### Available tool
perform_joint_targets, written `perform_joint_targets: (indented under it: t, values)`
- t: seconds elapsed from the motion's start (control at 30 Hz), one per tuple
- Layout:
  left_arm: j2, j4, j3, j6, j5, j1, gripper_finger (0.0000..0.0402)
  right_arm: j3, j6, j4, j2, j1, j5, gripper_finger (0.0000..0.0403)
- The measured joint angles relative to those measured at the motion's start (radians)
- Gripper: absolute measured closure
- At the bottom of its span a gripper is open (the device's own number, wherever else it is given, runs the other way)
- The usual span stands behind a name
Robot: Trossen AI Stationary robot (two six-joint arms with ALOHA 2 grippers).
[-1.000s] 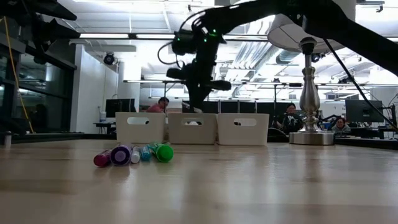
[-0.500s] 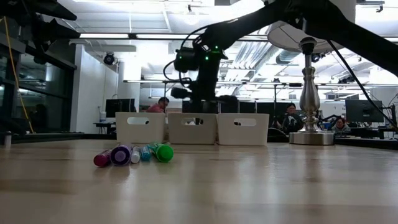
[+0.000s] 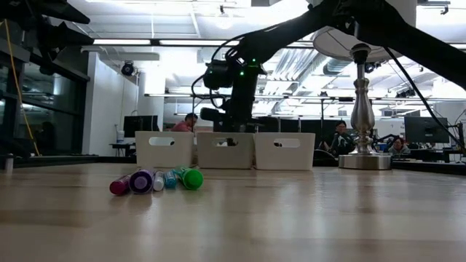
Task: Pick & Place Markers
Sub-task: Put the green highlighter pen into the left white bin
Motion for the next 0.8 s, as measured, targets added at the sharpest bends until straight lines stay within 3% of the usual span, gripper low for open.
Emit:
perform_joint_targets:
  t: [0.47, 0.8]
  values:
    - [0.000, 0.000, 0.000, 0.000, 0.000, 0.000, 0.0200, 0.011, -0.211, -0.004, -0.128, 0.102, 0.090, 0.0332]
    - [0.000, 0.001, 0.000, 0.000, 0.000, 0.000, 0.0200, 0.011, -0.130, -0.071, -0.146, 0.276, 0.058, 0.0331]
